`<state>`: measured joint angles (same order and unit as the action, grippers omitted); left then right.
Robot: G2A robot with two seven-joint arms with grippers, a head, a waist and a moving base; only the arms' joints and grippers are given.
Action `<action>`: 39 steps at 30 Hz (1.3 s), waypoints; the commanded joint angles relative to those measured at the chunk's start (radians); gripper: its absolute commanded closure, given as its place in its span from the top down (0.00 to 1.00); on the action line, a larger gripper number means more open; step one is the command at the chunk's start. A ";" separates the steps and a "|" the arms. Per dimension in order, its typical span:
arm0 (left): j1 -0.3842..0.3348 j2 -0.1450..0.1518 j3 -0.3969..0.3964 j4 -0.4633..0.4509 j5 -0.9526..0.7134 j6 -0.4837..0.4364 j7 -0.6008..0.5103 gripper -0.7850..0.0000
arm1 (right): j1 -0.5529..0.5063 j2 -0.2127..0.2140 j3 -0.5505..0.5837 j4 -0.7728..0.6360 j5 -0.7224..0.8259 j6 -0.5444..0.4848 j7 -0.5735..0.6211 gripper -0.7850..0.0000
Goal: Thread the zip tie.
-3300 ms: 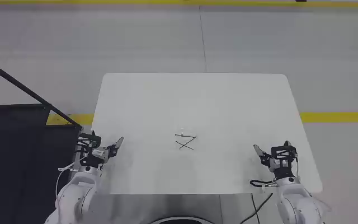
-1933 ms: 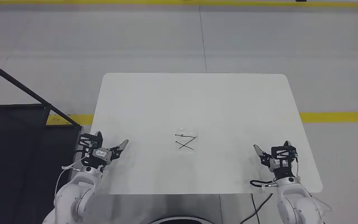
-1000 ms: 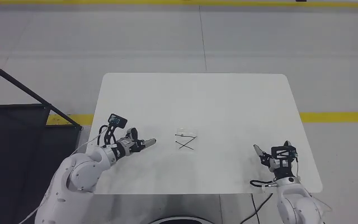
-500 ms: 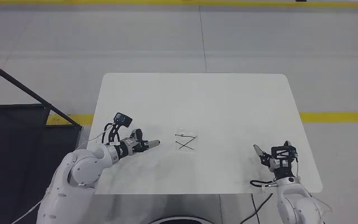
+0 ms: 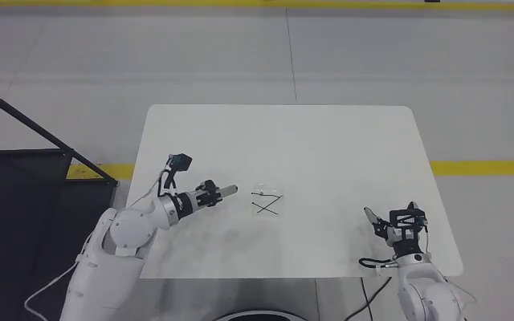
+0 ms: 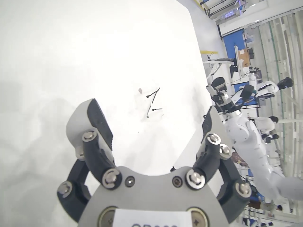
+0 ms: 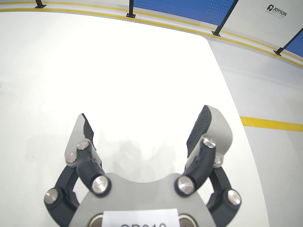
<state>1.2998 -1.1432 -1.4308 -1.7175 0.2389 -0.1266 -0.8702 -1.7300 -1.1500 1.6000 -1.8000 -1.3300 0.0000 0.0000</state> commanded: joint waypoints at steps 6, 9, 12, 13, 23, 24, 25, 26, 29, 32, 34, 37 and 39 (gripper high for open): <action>-0.072 -0.002 0.053 0.095 -0.072 0.016 -0.072 1.00 | 0.000 0.000 0.000 0.000 0.000 0.000 0.000 1.00; -0.088 -0.003 0.073 0.119 -0.080 0.017 -0.070 1.00 | 0.000 0.000 0.000 0.000 0.000 0.000 0.000 1.00; -0.103 -0.004 0.091 0.137 -0.082 0.020 -0.064 1.00 | 0.000 0.000 0.000 0.000 0.000 0.000 0.000 1.00; -0.107 -0.005 0.097 0.142 -0.081 0.021 -0.061 1.00 | 0.000 0.000 0.000 0.000 0.000 0.000 0.000 1.00; -0.152 -0.009 0.157 0.190 -0.078 0.034 -0.051 0.56 | 0.000 0.000 0.000 0.000 0.000 0.000 0.000 1.00; -0.158 -0.009 0.163 0.194 -0.069 0.038 -0.044 0.58 | 0.000 0.000 0.000 0.000 0.000 0.000 0.000 1.00; -0.161 -0.010 0.172 0.197 -0.059 0.040 -0.039 0.59 | 0.000 0.000 0.000 0.000 0.000 0.000 0.000 1.00; -0.164 -0.011 0.180 0.201 -0.057 0.040 -0.034 0.59 | 0.000 0.000 0.000 0.000 0.000 0.000 0.000 1.00; -0.178 -0.014 0.200 0.217 -0.054 0.048 -0.022 0.51 | 0.000 0.000 0.000 0.000 0.000 0.000 0.000 1.00; -0.193 -0.017 0.218 0.234 -0.052 0.053 -0.016 0.48 | 0.000 0.000 0.000 0.000 0.000 0.000 0.000 1.00; -0.202 -0.018 0.227 0.244 -0.052 0.054 -0.014 0.47 | 0.000 0.000 0.000 0.000 0.000 0.000 0.000 1.00; -0.211 -0.019 0.237 0.257 -0.053 0.055 -0.009 0.45 | 0.000 0.000 0.000 0.000 0.000 0.000 0.000 1.00; -0.217 -0.020 0.242 0.265 -0.054 0.056 -0.008 0.45 | 0.000 0.000 0.000 0.000 0.000 0.000 0.000 1.00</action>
<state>1.0866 -1.1625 -1.1915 -1.4573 0.1854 -0.0712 -0.8789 -1.7300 -1.1500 1.6000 -1.8000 -1.3300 0.0000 0.0000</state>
